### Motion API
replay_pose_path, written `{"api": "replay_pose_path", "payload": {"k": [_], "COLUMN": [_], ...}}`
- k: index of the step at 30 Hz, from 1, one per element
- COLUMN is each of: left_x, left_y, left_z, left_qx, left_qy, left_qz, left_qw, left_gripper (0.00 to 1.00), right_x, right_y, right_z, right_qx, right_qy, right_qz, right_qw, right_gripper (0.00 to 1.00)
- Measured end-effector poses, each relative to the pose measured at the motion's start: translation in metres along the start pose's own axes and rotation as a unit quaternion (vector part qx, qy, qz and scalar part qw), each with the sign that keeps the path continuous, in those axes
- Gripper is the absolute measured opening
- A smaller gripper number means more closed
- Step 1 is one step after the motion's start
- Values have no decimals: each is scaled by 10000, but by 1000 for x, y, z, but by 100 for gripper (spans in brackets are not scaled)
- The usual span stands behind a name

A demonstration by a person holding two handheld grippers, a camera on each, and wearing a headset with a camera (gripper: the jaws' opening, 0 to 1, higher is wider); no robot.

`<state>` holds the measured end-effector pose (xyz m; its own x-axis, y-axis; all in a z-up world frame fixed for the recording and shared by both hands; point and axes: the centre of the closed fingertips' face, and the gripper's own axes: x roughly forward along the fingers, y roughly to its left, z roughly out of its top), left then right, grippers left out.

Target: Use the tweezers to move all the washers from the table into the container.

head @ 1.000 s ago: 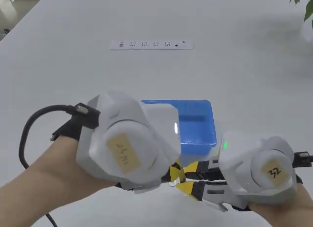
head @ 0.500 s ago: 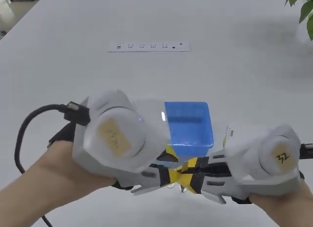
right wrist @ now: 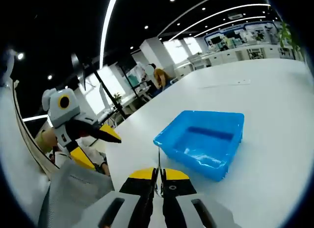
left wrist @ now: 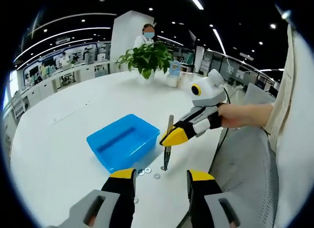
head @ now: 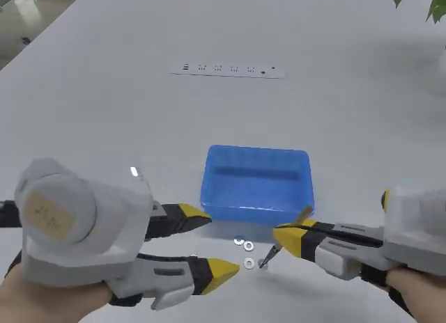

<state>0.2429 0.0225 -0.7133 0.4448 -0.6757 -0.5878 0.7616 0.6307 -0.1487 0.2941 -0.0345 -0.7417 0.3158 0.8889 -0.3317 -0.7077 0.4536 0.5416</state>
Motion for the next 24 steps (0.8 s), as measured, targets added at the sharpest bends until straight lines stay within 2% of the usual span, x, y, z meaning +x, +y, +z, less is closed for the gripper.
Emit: {"api": "replay_pose_path", "payload": {"k": [1, 4, 6, 10, 13, 15, 18, 24], "left_x": [-1, -5, -7, -10, -13, -16, -21, -30], "left_y": [0, -1, -1, 2, 4, 8, 11, 13], "left_z": [-1, 0, 2, 6, 12, 15, 21, 26], "left_qx": [-67, -389, -443, -463, -470, -472, -513, -455], "left_qy": [-27, -285, -425, -573, -709, -824, -1023, -1237], "left_qz": [22, 114, 155, 258, 300, 397, 498, 613], "left_qw": [10000, 9988, 9980, 9970, 9959, 9947, 9922, 9894], "left_gripper": [43, 49, 49, 51, 54, 56, 61, 70], "right_x": [-1, -5, -7, -12, -15, -14, -13, -7], "right_y": [1, 7, 9, 8, 3, -2, -9, -29], "right_z": [2, 17, 29, 49, 67, 74, 81, 89], "right_qx": [7, 48, 62, -6, -69, -179, -310, -579], "right_qy": [-25, -215, -341, -508, -640, -639, -645, -576], "right_qz": [12, 59, 71, 17, -38, -127, -248, -605], "right_qw": [10000, 9997, 9994, 9987, 9979, 9977, 9971, 9948], "right_gripper": [1, 1, 1, 1, 1, 1, 1, 1]}}
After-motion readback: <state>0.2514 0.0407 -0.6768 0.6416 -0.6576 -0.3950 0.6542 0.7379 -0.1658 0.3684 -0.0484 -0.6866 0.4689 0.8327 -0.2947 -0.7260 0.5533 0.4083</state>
